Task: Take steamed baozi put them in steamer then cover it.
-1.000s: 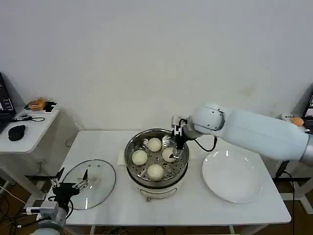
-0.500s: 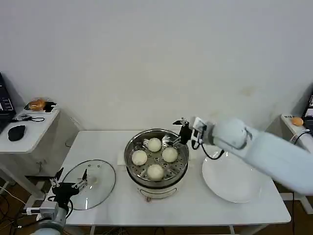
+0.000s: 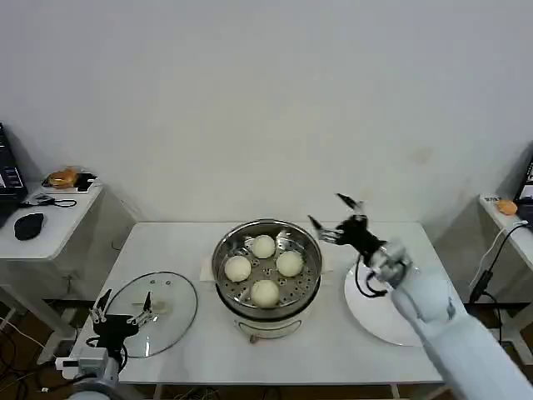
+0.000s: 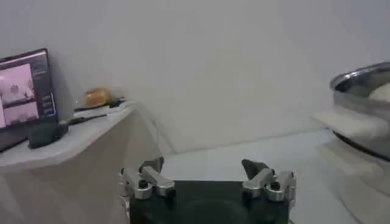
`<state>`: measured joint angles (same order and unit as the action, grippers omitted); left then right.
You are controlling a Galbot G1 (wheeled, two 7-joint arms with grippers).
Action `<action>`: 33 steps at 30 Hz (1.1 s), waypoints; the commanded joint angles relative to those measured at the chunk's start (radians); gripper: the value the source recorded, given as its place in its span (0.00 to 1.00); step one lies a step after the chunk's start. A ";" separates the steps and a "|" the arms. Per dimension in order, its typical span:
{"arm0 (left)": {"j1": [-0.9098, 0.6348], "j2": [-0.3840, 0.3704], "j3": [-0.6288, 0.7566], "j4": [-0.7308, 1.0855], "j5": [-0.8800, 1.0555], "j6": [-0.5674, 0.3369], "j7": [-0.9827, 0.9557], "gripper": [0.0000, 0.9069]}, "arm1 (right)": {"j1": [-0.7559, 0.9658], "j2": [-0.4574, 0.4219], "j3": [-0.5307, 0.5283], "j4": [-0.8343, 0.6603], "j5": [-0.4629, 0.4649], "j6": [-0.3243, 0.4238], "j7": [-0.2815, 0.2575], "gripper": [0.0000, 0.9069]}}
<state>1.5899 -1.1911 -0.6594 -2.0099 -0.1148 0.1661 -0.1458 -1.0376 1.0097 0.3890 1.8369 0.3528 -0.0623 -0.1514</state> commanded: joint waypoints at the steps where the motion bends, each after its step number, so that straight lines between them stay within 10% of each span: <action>1: 0.023 0.018 0.017 0.031 0.417 -0.058 -0.037 1.00 | -0.409 0.279 0.503 -0.002 -0.034 0.170 -0.071 1.00; 14: 0.065 0.062 -0.009 0.174 1.150 -0.144 -0.071 1.00 | -0.584 0.331 0.473 0.127 -0.083 0.166 -0.048 1.00; 33: -0.153 0.159 0.128 0.434 1.213 -0.143 -0.057 1.00 | -0.620 0.366 0.480 0.179 -0.037 0.162 -0.038 1.00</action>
<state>1.5285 -1.0617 -0.5772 -1.6884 1.0005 0.0307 -0.2022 -1.6206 1.3555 0.8470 1.9943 0.3063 0.0922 -0.1886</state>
